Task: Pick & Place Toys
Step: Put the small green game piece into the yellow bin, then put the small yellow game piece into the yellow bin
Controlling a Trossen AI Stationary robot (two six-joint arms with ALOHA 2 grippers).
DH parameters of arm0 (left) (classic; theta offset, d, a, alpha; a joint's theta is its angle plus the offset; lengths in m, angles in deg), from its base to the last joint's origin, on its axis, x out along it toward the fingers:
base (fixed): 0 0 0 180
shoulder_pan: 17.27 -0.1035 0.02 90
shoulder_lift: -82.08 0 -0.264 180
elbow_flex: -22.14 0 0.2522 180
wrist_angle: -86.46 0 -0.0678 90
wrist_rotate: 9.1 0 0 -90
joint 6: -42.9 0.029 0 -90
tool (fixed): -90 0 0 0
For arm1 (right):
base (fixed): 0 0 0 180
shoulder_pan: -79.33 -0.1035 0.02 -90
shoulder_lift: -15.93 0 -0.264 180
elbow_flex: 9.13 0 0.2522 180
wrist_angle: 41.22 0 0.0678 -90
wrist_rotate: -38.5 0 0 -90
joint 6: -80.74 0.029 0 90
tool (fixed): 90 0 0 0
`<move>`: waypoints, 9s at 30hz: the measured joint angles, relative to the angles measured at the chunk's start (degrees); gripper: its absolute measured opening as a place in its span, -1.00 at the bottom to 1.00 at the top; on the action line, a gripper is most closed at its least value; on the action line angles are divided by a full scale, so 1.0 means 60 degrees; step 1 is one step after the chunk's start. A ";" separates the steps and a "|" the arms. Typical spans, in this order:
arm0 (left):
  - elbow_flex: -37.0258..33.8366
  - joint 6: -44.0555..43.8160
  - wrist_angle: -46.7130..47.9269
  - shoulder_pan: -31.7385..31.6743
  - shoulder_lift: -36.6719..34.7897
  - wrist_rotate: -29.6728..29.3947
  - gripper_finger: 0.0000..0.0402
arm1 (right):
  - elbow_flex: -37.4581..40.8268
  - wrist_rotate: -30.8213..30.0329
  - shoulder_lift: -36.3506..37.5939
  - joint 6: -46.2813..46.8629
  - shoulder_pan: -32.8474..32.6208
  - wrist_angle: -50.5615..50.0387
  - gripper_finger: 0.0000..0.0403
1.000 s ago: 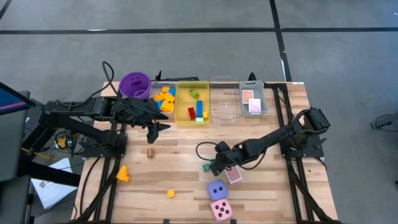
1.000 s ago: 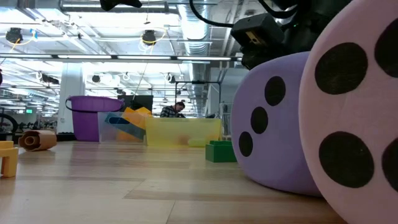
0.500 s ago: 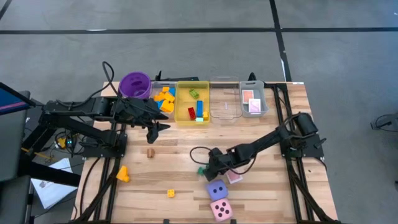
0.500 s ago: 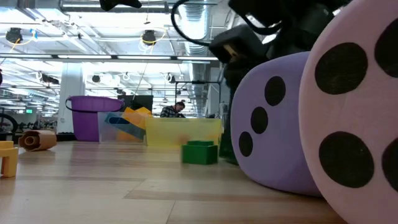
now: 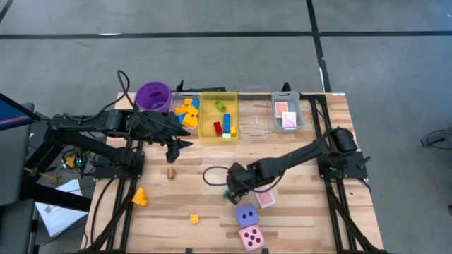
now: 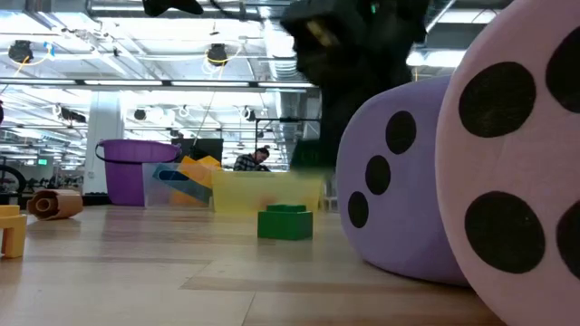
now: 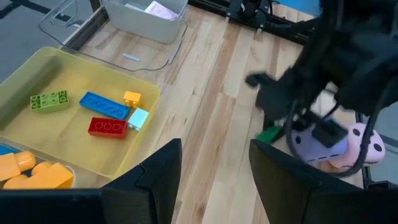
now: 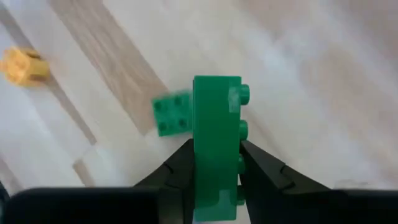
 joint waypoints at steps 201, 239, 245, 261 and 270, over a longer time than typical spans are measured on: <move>-0.5402 0.3308 -1.7202 0.1745 0.9602 0.3133 0.69 | -0.2582 -0.6083 0.5925 0.0661 -0.1128 -0.9021 0.29; -0.5038 0.2535 -1.6144 0.1151 0.7856 0.2848 -0.29 | -0.2582 -0.6086 0.5925 0.0648 -0.1143 -0.9021 0.29; -0.5033 0.2596 -1.5218 0.0058 0.5701 0.0659 -0.31 | -0.2582 -0.6086 0.5925 0.0661 -0.1143 -0.8783 0.29; -0.5035 0.1829 -1.4112 -0.3397 0.3723 -0.1439 0.11 | -0.2586 -0.5869 0.5926 0.0661 -0.1154 -0.8019 0.29; -0.5035 0.0801 -1.4074 -0.3316 0.3723 -0.0261 0.43 | -0.2586 -0.5775 0.5925 0.0659 -0.1515 -0.8021 0.29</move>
